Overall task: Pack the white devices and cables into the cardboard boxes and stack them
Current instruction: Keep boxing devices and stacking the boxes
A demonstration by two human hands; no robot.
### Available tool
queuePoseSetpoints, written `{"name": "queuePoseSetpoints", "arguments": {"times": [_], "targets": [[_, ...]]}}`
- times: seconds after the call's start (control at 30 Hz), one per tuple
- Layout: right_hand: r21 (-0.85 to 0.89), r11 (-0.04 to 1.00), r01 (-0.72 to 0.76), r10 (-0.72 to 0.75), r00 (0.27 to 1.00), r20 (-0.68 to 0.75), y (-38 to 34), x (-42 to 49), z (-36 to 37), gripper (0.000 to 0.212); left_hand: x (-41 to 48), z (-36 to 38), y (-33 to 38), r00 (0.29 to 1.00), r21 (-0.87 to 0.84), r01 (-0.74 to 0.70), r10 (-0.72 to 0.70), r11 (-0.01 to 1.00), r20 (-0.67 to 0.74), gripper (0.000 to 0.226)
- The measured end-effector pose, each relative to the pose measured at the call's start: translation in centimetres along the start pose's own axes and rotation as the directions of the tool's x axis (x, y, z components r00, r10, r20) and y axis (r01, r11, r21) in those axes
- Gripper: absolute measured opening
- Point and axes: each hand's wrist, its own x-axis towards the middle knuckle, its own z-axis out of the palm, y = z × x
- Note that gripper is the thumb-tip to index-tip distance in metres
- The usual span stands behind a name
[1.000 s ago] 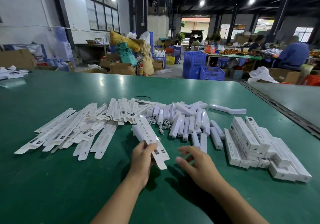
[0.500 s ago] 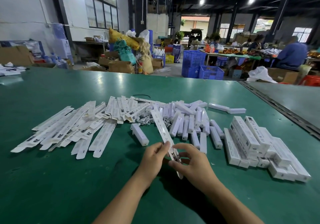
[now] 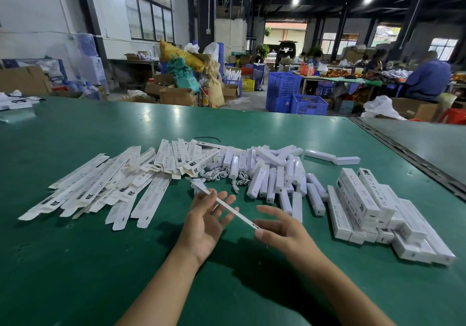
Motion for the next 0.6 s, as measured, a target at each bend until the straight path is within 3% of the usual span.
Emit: {"name": "queuePoseSetpoints", "arguments": {"times": [0.13,0.27,0.47,0.6], "targets": [[-0.012,0.998,-0.065,0.065,0.996,0.067,-0.12,-0.14,0.01,0.052,-0.22,0.29,-0.08,0.999,0.016,-0.006,0.006,1.0,0.041,0.02],[-0.02,0.998,-0.064,0.064,0.998,-0.016,0.17,-0.01,-0.17,0.04,-0.4,0.57,-0.2,0.998,0.067,-0.035,0.031,0.997,0.058,0.036],[-0.114,0.993,-0.02,0.019,1.0,-0.009,0.42,0.06,-0.04,0.021,-0.39,0.57,-0.51,0.998,-0.006,-0.021,0.022,1.0,0.066,0.033],[-0.11,0.994,0.027,-0.027,1.0,0.003,0.36,-0.06,0.59,0.016,0.02,0.0,-0.94,0.999,-0.008,-0.034,0.034,0.999,0.011,0.011]]}}
